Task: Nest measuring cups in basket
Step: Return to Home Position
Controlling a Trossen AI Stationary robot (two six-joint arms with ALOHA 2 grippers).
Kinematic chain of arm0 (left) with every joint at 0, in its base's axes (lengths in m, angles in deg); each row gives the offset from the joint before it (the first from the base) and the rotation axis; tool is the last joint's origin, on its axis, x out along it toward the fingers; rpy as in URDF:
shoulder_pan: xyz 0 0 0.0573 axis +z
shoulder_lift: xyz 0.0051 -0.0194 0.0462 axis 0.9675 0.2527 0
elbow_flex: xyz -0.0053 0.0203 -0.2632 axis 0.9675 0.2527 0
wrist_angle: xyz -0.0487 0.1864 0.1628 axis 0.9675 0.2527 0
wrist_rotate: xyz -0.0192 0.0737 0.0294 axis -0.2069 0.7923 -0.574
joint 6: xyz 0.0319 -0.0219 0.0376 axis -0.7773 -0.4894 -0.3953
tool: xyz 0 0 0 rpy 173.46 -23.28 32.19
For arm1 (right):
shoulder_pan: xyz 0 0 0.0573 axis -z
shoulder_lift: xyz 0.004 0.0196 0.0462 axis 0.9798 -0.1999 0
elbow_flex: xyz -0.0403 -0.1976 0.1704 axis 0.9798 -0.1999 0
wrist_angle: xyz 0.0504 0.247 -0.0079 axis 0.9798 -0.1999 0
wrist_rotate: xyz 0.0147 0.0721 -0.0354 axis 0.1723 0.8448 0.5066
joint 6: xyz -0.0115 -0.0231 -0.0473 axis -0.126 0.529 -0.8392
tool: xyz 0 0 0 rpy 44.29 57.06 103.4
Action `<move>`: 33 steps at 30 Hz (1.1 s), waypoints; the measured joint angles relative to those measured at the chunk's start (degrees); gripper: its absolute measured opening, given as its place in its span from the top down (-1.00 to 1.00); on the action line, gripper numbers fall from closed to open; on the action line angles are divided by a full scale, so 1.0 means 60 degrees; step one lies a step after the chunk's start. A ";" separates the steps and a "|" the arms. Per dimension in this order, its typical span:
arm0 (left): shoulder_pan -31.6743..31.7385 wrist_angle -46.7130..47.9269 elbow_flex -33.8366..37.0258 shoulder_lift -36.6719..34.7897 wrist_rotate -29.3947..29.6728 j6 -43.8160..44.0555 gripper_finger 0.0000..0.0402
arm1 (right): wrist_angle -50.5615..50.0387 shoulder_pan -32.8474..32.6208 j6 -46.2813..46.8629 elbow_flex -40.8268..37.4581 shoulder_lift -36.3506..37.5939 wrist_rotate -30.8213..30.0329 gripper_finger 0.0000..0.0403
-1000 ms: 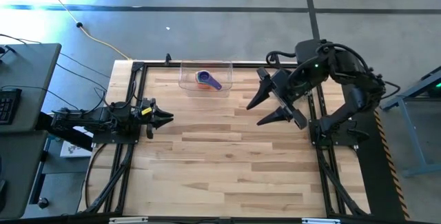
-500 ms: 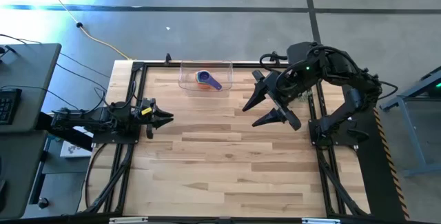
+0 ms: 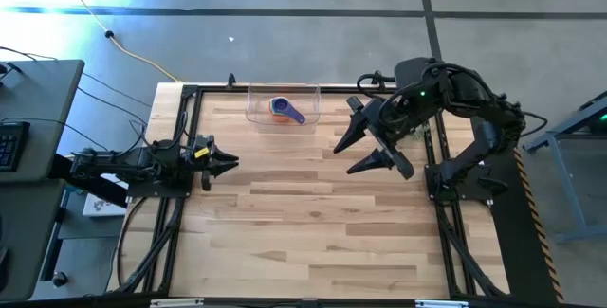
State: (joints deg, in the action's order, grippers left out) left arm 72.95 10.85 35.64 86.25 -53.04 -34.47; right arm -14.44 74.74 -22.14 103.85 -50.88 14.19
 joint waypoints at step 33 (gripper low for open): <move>0.0001 -0.0001 0.0000 -0.0002 0.0000 0.0000 0.57 | -0.0543 -0.0011 0.0029 0.0000 0.0000 -0.0007 -0.14</move>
State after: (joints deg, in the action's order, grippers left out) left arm 72.96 10.85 35.64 86.24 -53.04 -34.47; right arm -17.70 74.68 -21.96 103.85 -50.88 14.15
